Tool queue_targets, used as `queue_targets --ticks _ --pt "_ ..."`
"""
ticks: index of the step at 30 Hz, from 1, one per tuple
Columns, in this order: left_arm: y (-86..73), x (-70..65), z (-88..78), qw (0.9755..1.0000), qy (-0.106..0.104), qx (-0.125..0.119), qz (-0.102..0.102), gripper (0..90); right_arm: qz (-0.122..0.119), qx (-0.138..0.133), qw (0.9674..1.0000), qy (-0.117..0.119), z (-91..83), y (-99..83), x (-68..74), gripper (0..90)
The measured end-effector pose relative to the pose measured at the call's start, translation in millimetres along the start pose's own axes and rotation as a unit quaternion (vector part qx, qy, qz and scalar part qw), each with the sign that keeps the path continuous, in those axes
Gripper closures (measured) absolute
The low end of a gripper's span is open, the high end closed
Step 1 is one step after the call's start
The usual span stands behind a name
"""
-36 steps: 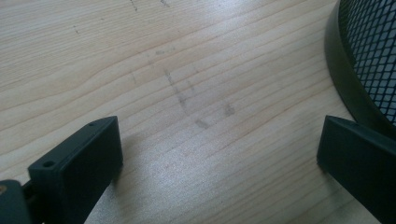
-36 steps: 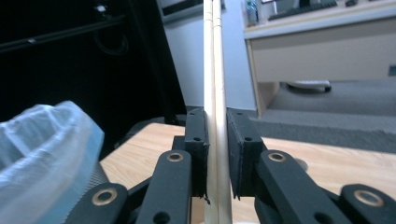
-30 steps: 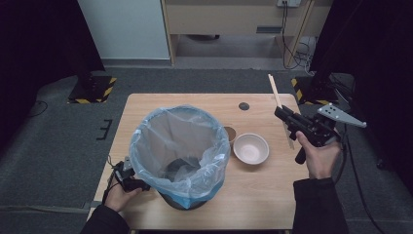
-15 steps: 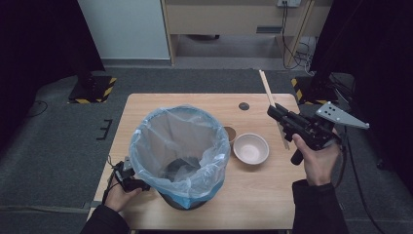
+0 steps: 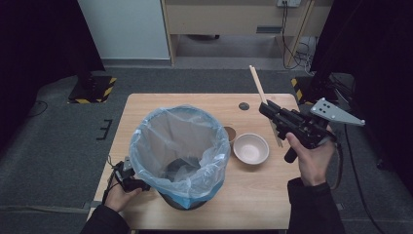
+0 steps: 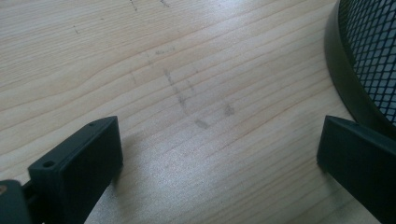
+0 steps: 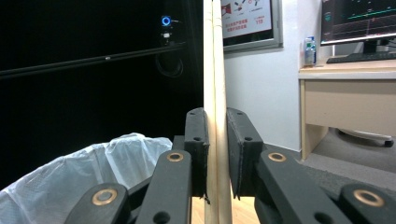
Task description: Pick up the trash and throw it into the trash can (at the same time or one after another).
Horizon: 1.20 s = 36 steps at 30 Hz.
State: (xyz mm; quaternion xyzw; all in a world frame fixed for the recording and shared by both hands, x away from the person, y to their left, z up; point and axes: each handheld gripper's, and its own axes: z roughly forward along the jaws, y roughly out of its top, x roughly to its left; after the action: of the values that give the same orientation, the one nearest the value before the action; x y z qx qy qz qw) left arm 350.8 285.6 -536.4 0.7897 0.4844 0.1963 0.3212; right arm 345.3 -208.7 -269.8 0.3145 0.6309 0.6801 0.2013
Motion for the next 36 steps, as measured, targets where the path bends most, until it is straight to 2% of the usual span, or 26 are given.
queue_targets --ticks 20,29,32,36 --pt "0.0 0.1 0.0 1.0000 0.000 0.000 0.000 0.0 -0.013 0.000 0.9989 0.045 34.9 10.6 31.2 80.1" --pt "0.0 0.1 0.0 1.0000 0.000 0.000 0.000 0.0 -0.023 0.002 0.9974 0.069 50.7 15.5 48.2 80.0" --pt "0.0 0.1 0.0 1.0000 0.000 0.000 0.000 0.0 -0.013 0.001 0.9965 0.082 55.3 14.0 51.2 80.1" --pt "0.0 0.1 0.0 1.0000 0.000 0.000 0.000 0.0 -0.012 0.007 0.9962 0.086 61.0 9.4 53.7 80.1"
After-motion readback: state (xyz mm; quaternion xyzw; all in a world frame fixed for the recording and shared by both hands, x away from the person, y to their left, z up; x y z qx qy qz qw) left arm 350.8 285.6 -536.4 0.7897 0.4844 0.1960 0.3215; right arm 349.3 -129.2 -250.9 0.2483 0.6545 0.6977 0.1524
